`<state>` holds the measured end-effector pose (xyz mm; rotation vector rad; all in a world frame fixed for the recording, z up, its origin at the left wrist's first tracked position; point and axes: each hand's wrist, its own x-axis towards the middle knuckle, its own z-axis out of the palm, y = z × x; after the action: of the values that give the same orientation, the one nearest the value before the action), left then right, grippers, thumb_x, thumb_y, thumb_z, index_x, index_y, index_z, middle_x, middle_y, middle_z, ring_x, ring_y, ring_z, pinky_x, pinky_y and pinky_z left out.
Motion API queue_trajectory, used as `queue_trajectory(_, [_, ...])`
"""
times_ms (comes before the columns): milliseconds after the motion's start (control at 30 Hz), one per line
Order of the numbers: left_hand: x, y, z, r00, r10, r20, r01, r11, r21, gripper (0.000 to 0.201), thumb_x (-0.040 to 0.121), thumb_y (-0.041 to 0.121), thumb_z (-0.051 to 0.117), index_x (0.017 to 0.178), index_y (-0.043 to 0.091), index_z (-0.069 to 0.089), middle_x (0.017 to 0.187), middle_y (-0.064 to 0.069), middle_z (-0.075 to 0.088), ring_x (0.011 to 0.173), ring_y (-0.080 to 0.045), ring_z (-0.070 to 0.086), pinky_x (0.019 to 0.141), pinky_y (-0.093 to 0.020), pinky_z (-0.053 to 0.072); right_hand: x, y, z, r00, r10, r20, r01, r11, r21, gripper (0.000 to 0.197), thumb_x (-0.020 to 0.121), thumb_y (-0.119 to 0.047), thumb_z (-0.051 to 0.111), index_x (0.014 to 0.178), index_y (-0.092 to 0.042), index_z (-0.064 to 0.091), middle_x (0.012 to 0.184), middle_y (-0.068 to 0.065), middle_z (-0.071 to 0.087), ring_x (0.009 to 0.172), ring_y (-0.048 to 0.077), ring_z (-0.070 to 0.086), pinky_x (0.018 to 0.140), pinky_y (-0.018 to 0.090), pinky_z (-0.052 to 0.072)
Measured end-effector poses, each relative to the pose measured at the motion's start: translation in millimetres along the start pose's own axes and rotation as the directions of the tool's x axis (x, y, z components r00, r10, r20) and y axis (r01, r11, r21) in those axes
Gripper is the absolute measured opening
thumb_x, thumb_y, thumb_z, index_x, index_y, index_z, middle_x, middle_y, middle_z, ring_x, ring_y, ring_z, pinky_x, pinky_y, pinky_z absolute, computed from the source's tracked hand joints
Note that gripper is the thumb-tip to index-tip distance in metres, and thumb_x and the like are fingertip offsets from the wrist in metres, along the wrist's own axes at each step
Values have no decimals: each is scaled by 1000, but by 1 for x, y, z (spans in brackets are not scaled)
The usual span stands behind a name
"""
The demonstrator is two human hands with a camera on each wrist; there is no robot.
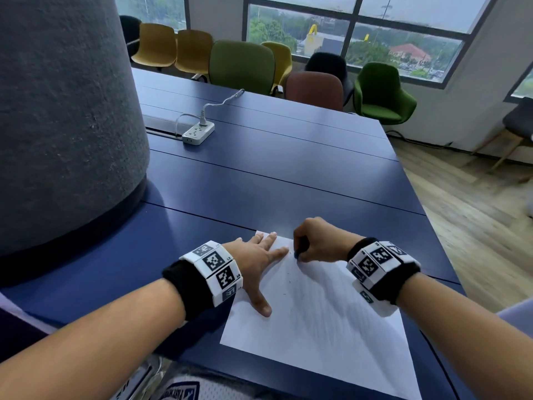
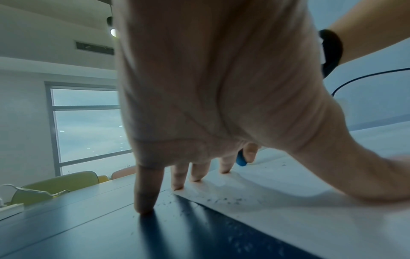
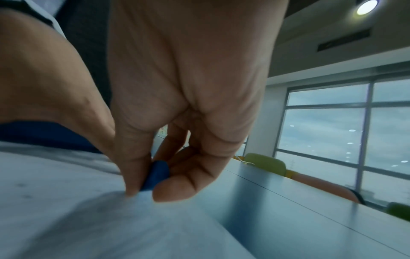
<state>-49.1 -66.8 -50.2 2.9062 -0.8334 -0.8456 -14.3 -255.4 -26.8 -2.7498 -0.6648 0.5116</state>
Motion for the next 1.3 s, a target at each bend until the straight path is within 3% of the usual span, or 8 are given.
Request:
queue_trajectory(100, [1, 0, -1, 1000, 3, 0, -3, 1000, -4, 135, 61, 62, 83, 155, 36, -10, 163, 0, -22, 149, -22, -19, 120, -53, 3, -4, 2, 4, 1000, -7, -19, 7, 1000, 23, 8, 73, -9, 76, 78, -12, 72, 75, -2, 71, 66, 9, 62, 64, 26, 53])
queue_trajectory(233, [2, -1, 0, 1000, -3, 6, 3, 1000, -4, 136, 61, 62, 84, 155, 36, -10, 162, 0, -22, 149, -22, -19, 120, -53, 3, -11, -8, 2, 971, -25, 239, 18, 999, 31, 9, 71, -9, 78, 76, -15, 72, 72, 0, 72, 52, 14, 57, 49, 24, 49])
queue_trajectory(433, [2, -1, 0, 1000, -1, -1, 1, 1000, 3, 135, 61, 63, 83, 155, 36, -10, 163, 0, -22, 149, -22, -18, 120, -54, 4, 5, 6, -1, 999, -6, -39, 5, 1000, -8, 7, 74, -8, 74, 81, -8, 73, 74, -2, 70, 60, 2, 57, 60, 22, 50])
queue_trajectory(633, [2, -1, -1, 1000, -3, 9, 3, 1000, 4, 136, 61, 63, 83, 155, 36, -10, 162, -1, -23, 149, -23, -18, 120, -53, 3, -9, -2, 1, 957, -45, 286, 32, 998, 49, 9, 73, -8, 77, 79, -14, 74, 74, 0, 73, 57, 16, 63, 56, 28, 53])
queue_trajectory(767, [2, 1, -1, 1000, -4, 2, 4, 1000, 4, 136, 60, 62, 84, 156, 35, -9, 163, -1, -21, 150, -23, -16, 119, -53, 5, 6, 8, -1, 998, 2, 60, -7, 996, 93, 7, 74, -7, 74, 81, -9, 73, 78, 6, 74, 56, 20, 65, 56, 32, 56])
queue_trajectory(933, [0, 1, -3, 1000, -3, 0, 3, 1000, 11, 135, 61, 62, 84, 156, 35, -8, 163, -2, -21, 150, -23, -15, 120, -52, 7, 0, 4, 1, 972, -40, 230, 20, 996, 87, 10, 71, -10, 77, 77, -17, 74, 77, 3, 74, 56, 16, 62, 59, 35, 57])
queue_trajectory(1100, [1, 2, -2, 1000, -6, -1, 6, 1000, 25, 135, 61, 63, 83, 156, 34, -9, 163, -2, -21, 150, -24, -16, 119, -52, 8, 12, 10, -1, 1000, 18, -6, -17, 991, 133, 6, 75, -5, 74, 78, -9, 72, 75, 4, 71, 57, 17, 62, 54, 29, 56])
queue_trajectory(1300, [0, 2, -3, 1000, 0, 0, 0, 1000, 31, 137, 61, 64, 83, 156, 34, -11, 163, -2, -20, 150, -24, -15, 119, -52, 9, 14, 5, -4, 998, -5, 57, 0, 996, 94, 7, 73, -8, 76, 79, -10, 73, 67, -4, 69, 45, 3, 56, 51, 27, 53])
